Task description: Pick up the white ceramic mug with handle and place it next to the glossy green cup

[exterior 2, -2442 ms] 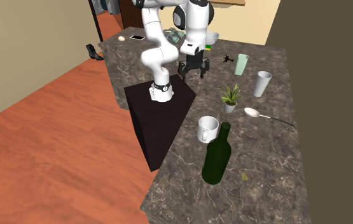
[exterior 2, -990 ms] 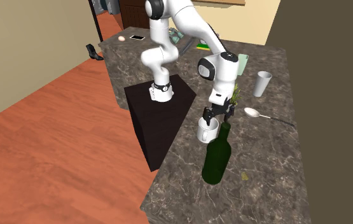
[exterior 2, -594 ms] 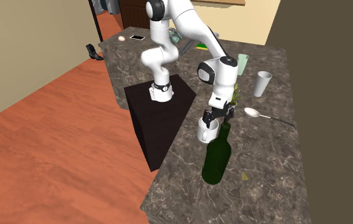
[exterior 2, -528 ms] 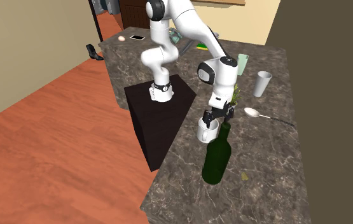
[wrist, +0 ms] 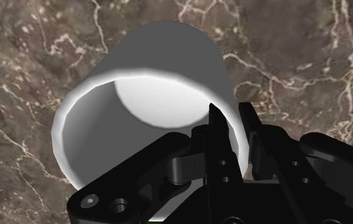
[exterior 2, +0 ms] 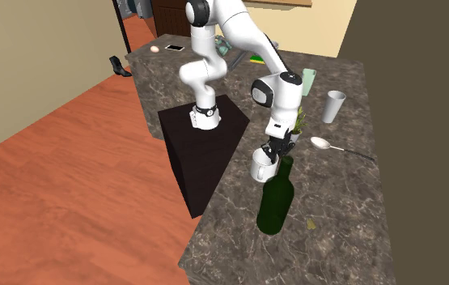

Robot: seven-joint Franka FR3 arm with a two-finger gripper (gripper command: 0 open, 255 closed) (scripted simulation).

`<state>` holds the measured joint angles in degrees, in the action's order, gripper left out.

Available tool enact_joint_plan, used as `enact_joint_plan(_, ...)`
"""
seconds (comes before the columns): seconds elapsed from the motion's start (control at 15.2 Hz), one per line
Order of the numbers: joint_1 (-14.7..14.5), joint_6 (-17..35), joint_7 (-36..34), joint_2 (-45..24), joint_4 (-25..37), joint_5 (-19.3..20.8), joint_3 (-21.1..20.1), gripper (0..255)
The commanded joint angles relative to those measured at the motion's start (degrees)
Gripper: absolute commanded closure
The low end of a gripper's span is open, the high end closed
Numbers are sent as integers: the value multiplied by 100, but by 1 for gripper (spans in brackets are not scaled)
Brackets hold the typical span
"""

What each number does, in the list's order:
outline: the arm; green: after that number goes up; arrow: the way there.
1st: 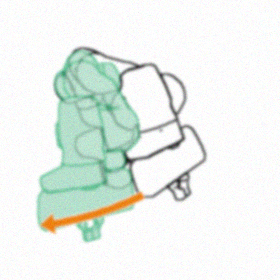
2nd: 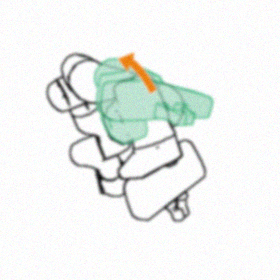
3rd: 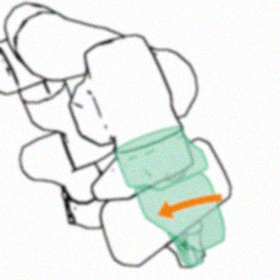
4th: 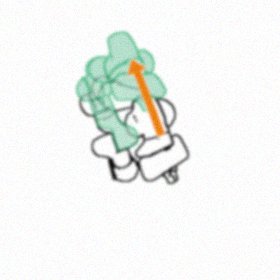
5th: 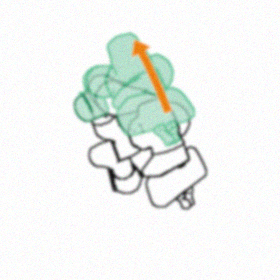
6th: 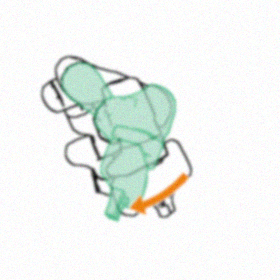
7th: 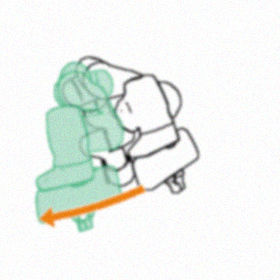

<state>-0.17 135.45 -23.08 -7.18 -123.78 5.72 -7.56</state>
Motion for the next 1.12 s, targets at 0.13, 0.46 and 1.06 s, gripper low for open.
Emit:
enact_joint_plan(0.13,0,0,0,-1,-1,0,1,255)
enact_joint_plan(0.46,3,-142,26,88,54,-29,-5,255)
enact_joint_plan(1.06,9,-794,123,431,369,-135,-18,255)
